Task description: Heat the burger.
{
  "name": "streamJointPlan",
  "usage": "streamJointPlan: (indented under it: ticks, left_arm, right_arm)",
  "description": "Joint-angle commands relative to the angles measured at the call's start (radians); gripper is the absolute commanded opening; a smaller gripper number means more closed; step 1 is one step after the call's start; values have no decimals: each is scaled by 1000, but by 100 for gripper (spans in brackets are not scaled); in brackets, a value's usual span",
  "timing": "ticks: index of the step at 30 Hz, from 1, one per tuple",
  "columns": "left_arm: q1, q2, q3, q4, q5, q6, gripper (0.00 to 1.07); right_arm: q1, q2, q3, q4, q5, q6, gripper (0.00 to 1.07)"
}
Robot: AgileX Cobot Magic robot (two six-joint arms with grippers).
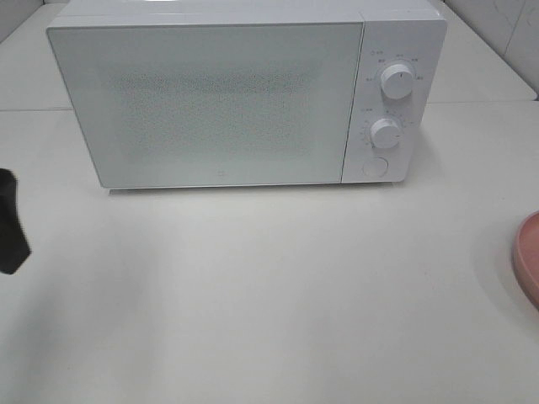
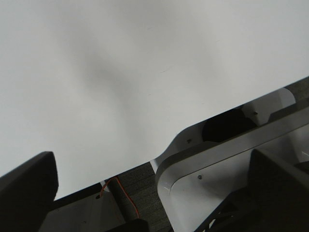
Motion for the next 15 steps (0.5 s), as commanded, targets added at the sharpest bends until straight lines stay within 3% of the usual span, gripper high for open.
streamJointPlan:
  ticks: [1, 2, 5, 9, 15]
  left_arm:
    - [87, -82, 68, 44, 57, -6, 101]
    - [153, -135, 104, 65, 53, 2, 101]
    - [212, -181, 135, 82, 47, 26, 101]
    - [341, -302, 205, 96, 21, 105, 101]
    - [396, -463, 277, 96, -51, 128, 101]
  right_arm:
    - [-8, -19, 2, 1, 6, -9, 98]
    - [-8, -19, 2, 1, 6, -9, 98]
    - [-8, -19, 2, 1, 6, -9, 98]
    - [-8, -19, 2, 1, 6, -9, 98]
    - [-8, -19, 2, 1, 6, -9, 98]
